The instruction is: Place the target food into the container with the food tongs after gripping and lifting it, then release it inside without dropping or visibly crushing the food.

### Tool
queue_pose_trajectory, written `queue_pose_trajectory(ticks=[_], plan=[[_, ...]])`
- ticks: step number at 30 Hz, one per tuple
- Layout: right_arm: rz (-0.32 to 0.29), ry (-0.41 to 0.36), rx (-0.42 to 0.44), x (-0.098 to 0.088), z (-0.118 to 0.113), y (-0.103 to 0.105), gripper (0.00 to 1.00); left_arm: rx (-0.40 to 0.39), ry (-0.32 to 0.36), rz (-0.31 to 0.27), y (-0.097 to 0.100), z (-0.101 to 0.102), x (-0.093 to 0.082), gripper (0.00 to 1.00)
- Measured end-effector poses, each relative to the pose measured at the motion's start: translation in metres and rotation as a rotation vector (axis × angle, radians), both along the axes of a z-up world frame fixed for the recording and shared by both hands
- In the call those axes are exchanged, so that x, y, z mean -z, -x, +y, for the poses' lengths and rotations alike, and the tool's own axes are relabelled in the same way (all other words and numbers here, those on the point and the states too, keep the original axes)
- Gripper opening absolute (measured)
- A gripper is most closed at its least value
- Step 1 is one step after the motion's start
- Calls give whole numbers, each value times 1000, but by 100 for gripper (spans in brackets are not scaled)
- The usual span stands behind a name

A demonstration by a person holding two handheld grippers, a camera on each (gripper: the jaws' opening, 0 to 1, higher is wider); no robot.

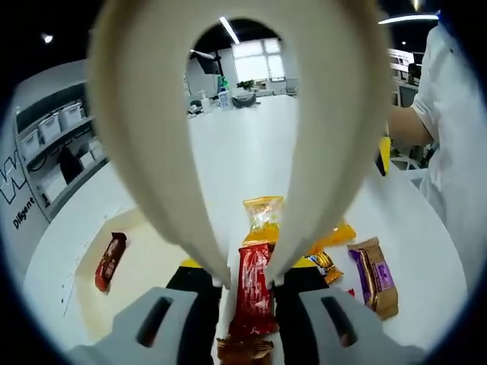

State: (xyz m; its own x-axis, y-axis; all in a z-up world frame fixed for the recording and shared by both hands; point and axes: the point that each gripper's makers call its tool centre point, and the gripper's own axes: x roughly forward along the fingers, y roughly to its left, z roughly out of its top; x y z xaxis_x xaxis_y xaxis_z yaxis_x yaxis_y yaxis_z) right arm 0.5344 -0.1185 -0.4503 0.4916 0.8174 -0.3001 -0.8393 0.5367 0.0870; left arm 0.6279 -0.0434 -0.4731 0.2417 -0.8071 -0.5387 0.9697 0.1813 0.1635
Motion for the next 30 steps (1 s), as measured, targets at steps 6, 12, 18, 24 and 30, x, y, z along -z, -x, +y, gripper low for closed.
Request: queue_pose_trajectory(ticks=[6, 12, 18, 24, 30], plan=[[1, -1, 1, 0, -1, -1, 66, 19, 1, 7, 3, -5, 1, 25], [-1, 0, 2, 0, -2, -1, 66, 15, 1, 36, 0, -5, 5, 26], [0, 1, 4, 0, -2, -1, 66, 14, -10, 61, 0, -6, 12, 25], [1, 2, 3, 0, -2, -2, 66, 15, -6, 77, 0, -6, 13, 24], [-1, 1, 0, 0, -1, -1, 66, 15, 4, 92, 0, -6, 13, 24]])
